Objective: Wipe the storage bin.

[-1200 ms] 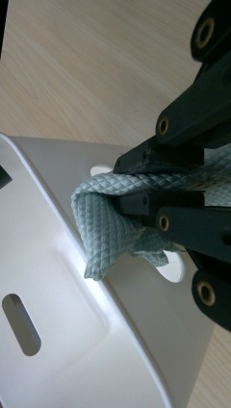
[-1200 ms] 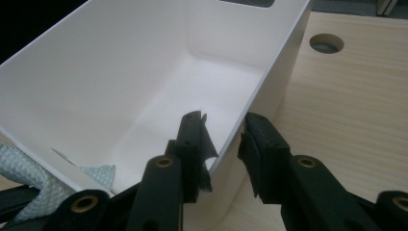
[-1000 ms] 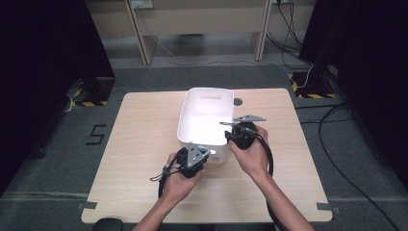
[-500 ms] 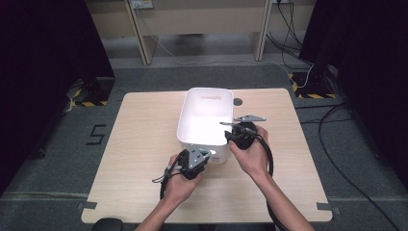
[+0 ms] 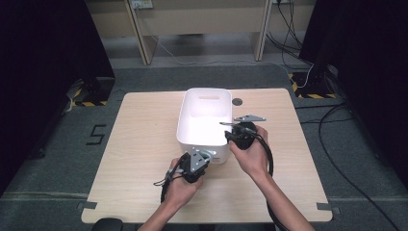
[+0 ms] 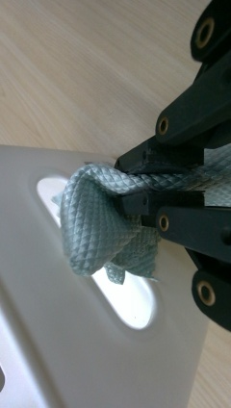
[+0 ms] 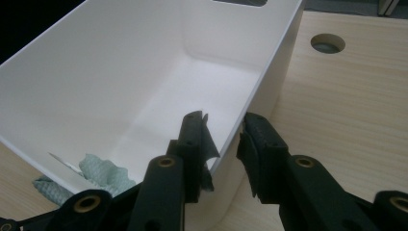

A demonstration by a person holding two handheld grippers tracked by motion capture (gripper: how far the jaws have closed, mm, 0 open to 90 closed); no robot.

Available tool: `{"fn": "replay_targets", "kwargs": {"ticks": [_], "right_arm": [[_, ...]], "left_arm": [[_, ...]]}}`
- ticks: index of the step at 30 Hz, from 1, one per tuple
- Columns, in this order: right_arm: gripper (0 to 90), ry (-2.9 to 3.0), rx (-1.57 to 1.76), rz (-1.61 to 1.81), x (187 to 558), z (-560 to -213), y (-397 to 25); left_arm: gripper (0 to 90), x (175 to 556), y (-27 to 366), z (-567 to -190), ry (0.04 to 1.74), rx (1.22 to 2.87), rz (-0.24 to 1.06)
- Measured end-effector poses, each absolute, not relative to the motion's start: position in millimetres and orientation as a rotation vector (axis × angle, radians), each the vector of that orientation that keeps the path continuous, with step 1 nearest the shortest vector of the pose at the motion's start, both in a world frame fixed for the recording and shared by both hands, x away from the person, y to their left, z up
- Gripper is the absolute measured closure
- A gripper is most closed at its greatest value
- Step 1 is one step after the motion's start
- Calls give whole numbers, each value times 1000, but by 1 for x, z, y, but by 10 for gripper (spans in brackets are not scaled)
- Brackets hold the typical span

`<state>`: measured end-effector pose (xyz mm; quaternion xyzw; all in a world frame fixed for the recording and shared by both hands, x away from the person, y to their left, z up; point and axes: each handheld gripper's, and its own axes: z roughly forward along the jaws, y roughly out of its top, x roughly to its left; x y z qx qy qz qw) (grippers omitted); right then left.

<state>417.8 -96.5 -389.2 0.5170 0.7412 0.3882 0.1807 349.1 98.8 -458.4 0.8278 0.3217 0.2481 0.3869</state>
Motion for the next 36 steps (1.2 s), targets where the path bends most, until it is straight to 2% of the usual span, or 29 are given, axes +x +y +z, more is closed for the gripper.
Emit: {"fn": "replay_targets", "kwargs": {"ticks": [36], "right_arm": [[686,2090,1484,1113,418,-389,-96]], "left_arm": [[819,367,97,-482,868,2161,606]]}}
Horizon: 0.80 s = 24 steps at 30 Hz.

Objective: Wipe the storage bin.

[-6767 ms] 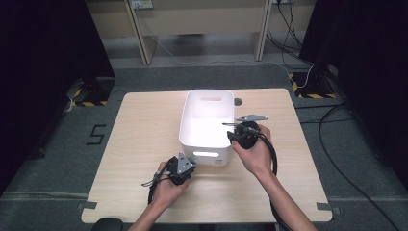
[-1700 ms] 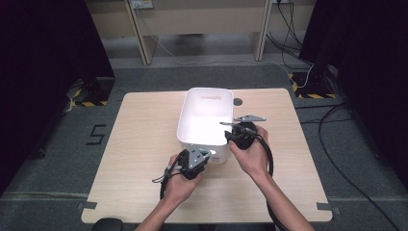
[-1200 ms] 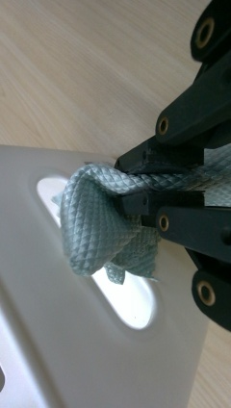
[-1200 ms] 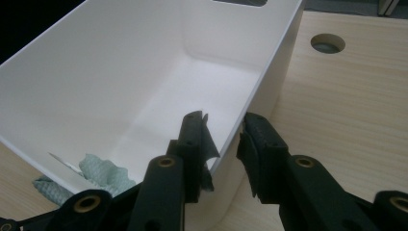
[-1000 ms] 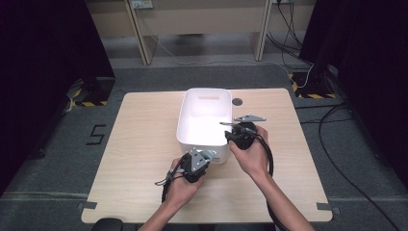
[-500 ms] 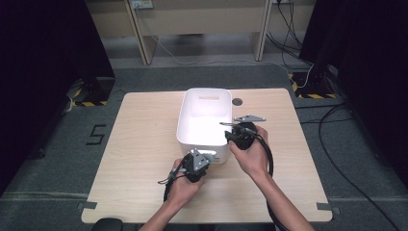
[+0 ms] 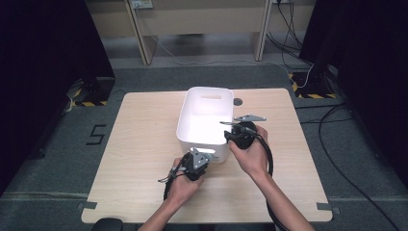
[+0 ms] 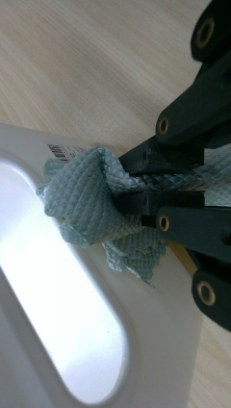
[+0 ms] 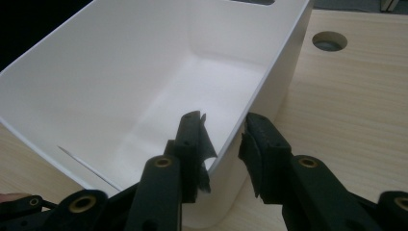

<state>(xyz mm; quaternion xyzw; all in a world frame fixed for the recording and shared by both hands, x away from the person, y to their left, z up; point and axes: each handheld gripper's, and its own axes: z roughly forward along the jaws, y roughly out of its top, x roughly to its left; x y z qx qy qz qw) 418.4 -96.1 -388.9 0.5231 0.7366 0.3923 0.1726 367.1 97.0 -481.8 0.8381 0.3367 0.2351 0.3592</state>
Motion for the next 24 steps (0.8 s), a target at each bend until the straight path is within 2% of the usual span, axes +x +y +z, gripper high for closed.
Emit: {"fn": "replay_targets", "kwargs": {"ticks": [24], "right_arm": [[674,2085,1495,1122,418,-389,-96]], "left_arm": [[818,371,94,-487,905,2166,597]]}}
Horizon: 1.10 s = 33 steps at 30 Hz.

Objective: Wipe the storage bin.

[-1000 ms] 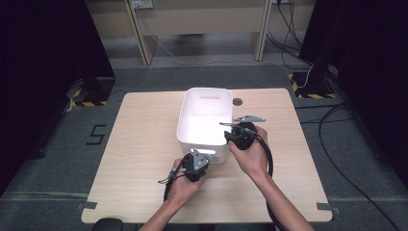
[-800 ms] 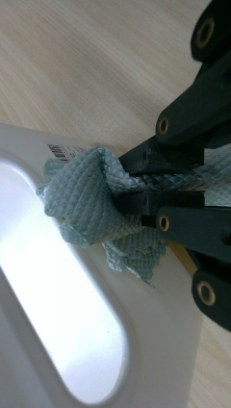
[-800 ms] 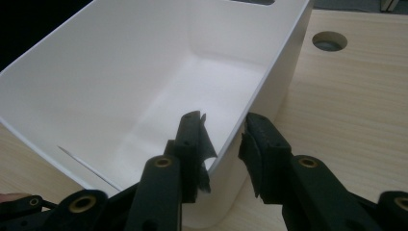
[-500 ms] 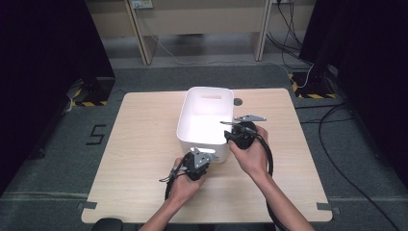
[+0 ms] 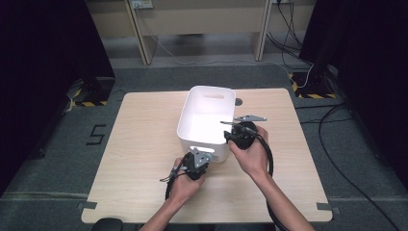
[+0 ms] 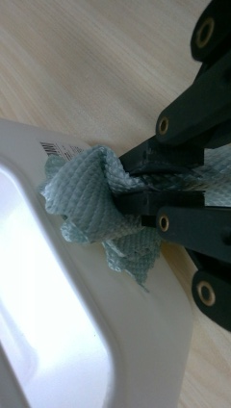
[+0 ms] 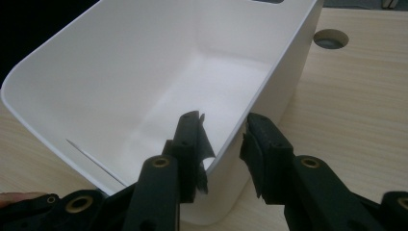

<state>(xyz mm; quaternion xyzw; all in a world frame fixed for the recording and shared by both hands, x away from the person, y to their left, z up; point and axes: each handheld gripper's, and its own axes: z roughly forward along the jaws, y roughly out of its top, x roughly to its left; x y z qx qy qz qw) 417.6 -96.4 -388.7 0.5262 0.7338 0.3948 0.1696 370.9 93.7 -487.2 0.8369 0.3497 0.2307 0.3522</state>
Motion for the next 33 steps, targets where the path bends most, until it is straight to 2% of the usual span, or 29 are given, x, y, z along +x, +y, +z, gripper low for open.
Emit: {"fn": "replay_targets", "kwargs": {"ticks": [11,33], "right_arm": [[674,2080,1503,1127,418,-389,-96],[673,2087,1495,1134,418,-389,-97]], "left_arm": [[817,369,80,-488,878,2168,583],[818,366,80,-481,866,2108,576]]}}
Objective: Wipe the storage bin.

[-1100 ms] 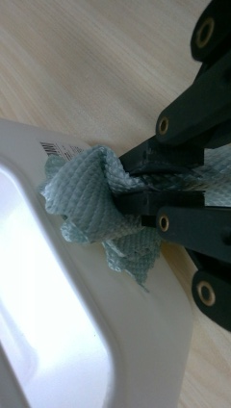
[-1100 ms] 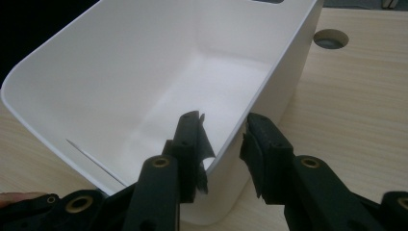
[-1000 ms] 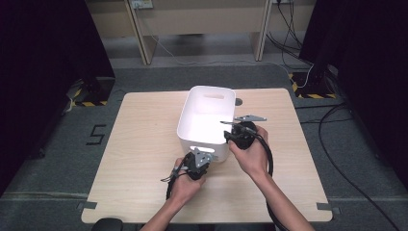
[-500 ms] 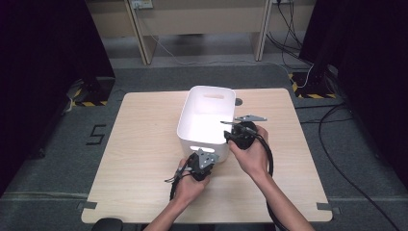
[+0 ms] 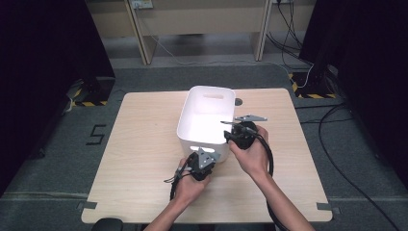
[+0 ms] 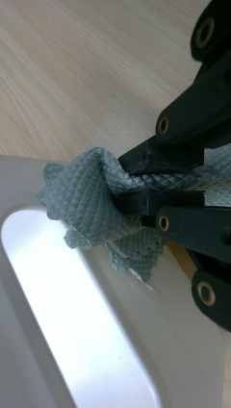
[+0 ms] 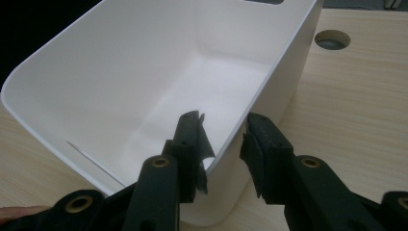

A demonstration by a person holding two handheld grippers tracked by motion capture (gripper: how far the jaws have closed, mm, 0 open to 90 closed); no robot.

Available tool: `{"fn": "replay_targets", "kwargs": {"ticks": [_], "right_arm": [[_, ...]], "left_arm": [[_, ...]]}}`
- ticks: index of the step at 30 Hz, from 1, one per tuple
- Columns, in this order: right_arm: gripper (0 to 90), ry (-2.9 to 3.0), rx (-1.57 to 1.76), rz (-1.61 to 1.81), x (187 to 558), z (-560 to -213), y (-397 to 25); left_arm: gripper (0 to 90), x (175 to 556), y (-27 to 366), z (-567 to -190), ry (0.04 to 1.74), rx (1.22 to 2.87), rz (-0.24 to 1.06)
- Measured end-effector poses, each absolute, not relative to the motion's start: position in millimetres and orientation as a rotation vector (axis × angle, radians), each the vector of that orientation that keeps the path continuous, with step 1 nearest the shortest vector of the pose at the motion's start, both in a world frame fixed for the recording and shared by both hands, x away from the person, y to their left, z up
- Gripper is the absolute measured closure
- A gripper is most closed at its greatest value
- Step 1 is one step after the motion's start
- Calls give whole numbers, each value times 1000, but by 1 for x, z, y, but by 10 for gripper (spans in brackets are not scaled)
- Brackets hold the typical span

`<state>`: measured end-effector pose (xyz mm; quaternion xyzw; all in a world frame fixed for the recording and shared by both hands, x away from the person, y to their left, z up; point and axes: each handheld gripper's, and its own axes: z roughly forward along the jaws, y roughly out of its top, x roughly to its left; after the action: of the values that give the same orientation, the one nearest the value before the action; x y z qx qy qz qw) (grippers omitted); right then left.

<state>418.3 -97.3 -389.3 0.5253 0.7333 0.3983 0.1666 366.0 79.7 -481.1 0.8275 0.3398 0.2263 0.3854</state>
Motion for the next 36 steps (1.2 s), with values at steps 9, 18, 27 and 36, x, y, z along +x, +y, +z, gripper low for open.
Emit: {"fn": "replay_targets", "kwargs": {"ticks": [9,18,27,36], "right_arm": [[673,2089,1493,1130,419,-389,-97],[673,2086,1493,1128,419,-389,-97],[673,2085,1491,1129,419,-389,-97],[673,2082,1496,1126,418,-389,-97]], "left_arm": [[818,366,80,-478,860,2097,577],[818,364,79,-471,849,2076,584],[820,359,79,-462,839,2034,574],[820,352,80,-443,809,1987,606]]}}
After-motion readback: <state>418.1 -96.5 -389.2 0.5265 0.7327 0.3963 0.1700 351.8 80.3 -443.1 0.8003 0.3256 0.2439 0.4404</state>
